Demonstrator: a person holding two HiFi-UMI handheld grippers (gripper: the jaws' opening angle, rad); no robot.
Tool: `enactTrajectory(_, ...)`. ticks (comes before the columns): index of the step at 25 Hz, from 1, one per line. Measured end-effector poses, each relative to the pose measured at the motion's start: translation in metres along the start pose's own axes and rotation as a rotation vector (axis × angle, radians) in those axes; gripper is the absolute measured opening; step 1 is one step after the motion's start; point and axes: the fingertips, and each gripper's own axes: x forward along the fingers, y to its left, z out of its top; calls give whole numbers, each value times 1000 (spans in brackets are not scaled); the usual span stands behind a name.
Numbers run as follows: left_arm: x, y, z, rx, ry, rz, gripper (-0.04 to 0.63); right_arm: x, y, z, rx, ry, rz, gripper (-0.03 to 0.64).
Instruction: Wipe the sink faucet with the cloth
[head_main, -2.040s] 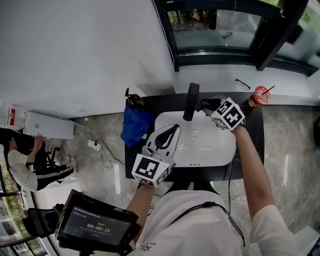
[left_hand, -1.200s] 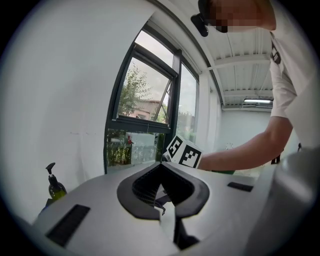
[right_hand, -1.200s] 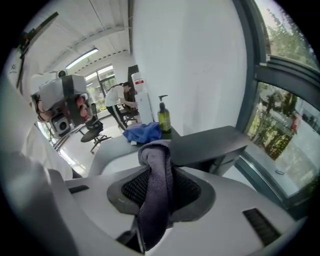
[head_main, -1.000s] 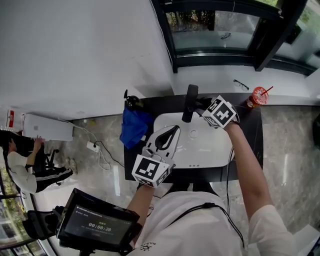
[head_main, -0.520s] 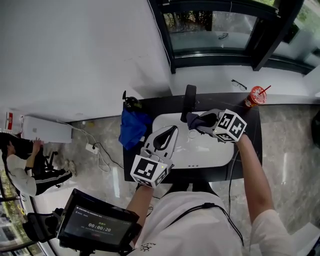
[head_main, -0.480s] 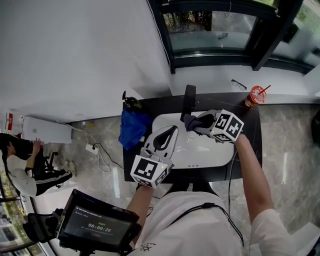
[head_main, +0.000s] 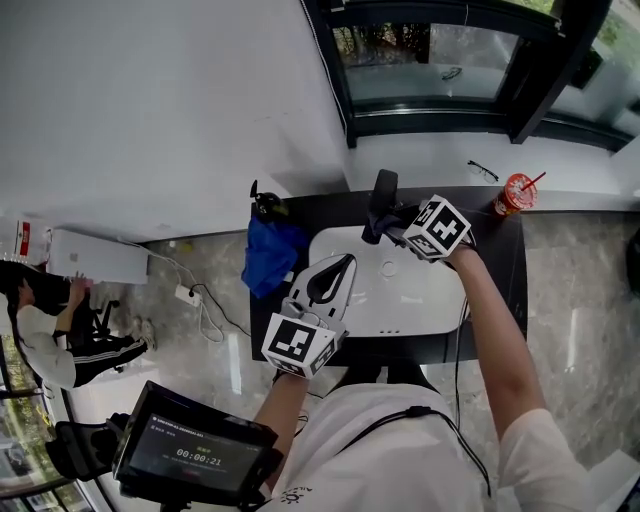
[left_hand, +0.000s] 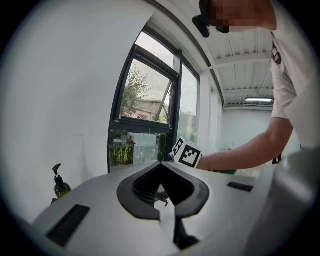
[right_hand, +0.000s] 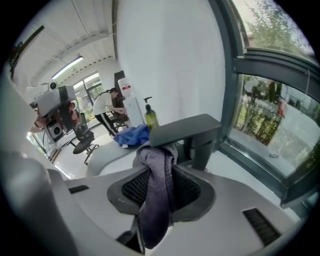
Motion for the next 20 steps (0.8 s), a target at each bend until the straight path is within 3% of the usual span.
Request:
enactTrajectory(4, 1, -1, -1, -3, 3, -3, -6, -16, -36, -15, 67, -28, -134, 120)
enactTrajectory(8, 1, -3, 0, -6, 3, -6, -6, -28, -53, -45, 126, -34, -215, 120)
enactTrajectory(11, 1, -3, 0, -7, 4, -8, -6, -23, -49, -68, 146, -27, -205, 120)
enactTrajectory(14, 0, -2, -2, -8, 10, -1, -6, 0, -39, -80, 84, 4, -194, 120)
enactTrajectory(20, -7, 5, -9, -9, 29, 30, -6, 47, -33, -64, 70, -34, -155, 120)
